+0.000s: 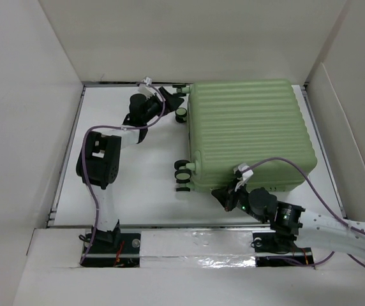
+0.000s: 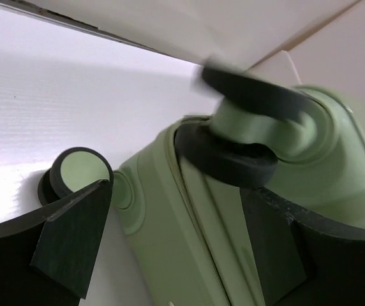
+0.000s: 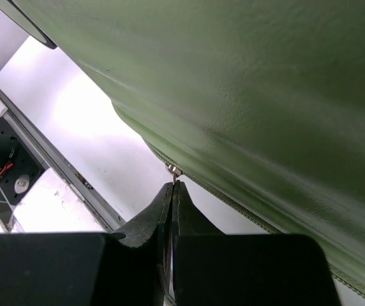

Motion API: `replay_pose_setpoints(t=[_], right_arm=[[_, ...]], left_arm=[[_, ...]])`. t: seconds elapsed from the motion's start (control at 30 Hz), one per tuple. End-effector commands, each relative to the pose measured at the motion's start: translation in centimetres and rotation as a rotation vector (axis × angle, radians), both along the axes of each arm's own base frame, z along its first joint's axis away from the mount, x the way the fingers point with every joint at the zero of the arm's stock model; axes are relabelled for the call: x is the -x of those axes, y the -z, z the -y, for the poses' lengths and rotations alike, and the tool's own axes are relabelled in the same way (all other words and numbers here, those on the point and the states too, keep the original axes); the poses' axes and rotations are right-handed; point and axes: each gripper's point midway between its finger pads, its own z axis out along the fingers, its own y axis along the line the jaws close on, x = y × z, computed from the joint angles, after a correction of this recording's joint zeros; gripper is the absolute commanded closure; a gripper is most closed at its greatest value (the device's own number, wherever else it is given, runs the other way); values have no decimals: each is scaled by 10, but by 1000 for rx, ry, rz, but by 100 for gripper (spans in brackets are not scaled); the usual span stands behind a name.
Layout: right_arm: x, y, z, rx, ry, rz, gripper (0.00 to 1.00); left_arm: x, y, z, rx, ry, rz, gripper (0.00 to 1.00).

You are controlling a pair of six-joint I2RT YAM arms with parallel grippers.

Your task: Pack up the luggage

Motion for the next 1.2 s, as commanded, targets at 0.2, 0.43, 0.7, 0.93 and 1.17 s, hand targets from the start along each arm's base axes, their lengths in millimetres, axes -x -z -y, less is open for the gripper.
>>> replay_pose_setpoints(t=[0.2,0.43,0.7,0.93,1.17], right_arm=[[22,-2,-14,-15,-111,-38,100],[22,-2,-11,-21,-112,-34,100],[22,-2,-12,-23,-111,-34,100],[21,-2,-16,-16,-115,-33,100],[21,-2,-17,-23,-116,-36,100]], left_arm=[[36,-105,-7,160,52,304,19],[14,-107,-7,267,92,258,5],[-15,-92,0,195,87,197,10],[-20,-83,3,189,101,183,12],[-26,-84,27,225,125,155,12]])
